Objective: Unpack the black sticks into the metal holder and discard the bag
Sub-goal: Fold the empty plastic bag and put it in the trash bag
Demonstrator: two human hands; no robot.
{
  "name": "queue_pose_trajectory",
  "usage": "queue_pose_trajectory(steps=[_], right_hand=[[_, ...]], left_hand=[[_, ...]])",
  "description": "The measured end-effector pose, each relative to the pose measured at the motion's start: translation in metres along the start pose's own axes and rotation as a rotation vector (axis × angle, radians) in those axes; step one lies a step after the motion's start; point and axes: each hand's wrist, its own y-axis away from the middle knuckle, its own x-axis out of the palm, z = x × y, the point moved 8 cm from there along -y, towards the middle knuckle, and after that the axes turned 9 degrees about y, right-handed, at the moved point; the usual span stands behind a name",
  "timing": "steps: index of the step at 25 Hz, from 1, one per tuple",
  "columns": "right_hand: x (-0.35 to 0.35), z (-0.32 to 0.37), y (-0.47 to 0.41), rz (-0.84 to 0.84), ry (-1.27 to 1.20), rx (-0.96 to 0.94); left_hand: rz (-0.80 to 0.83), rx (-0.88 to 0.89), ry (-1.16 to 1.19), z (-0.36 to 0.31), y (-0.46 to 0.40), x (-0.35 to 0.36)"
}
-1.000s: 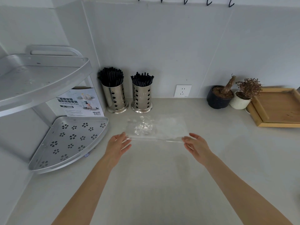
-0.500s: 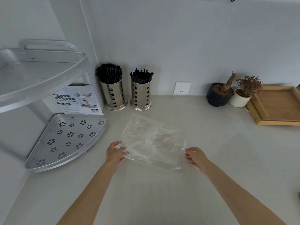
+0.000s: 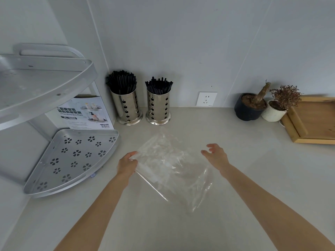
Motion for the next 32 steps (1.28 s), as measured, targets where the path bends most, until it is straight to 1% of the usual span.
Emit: queue_pose_trajectory(steps=[3, 6, 8, 12, 17, 21, 23, 25, 28, 30, 32], right_hand=[[0.014, 0.019, -0.009, 0.109, 0.188, -0.063], [0.033, 0.016, -0.014, 0.229, 0.228, -0.024], [0.040, 0.007, -0.017, 0.246, 0.190, 0.019], [0.049, -0.007, -0.015, 0.218, 0.095, 0.098], [0.057, -0.007, -0.014, 0.240, 0.078, 0.098], [0.058, -0.004, -0.004, 0.281, -0.039, 0.120], [0.057, -0.002, 0.000, 0.318, -0.165, 0.124], [0.055, 0.003, 0.003, 0.353, -0.322, 0.127], [0.046, 0.010, 0.004, 0.301, -0.461, 0.117], [0.037, 0.010, 0.003, 0.204, -0.396, 0.069], [0.024, 0.015, 0.005, 0.114, -0.342, -0.019]], left_hand=[[0.028, -0.007, 0.052, -0.012, -0.004, 0.011], [0.064, 0.002, 0.166, -0.019, -0.008, 0.022], [0.076, -0.026, 0.148, -0.016, -0.010, 0.027], [0.133, -0.130, 0.106, 0.005, 0.003, 0.036], [0.231, -0.215, 0.105, 0.018, 0.014, 0.047], [0.288, -0.235, 0.081, 0.022, 0.019, 0.048], [0.318, -0.209, 0.059, 0.019, 0.021, 0.048], [0.329, -0.144, 0.060, 0.012, 0.020, 0.047], [0.288, -0.035, 0.110, -0.003, 0.017, 0.042], [0.247, 0.047, 0.132, -0.015, 0.015, 0.036], [0.240, 0.109, 0.147, -0.026, 0.016, 0.032]])
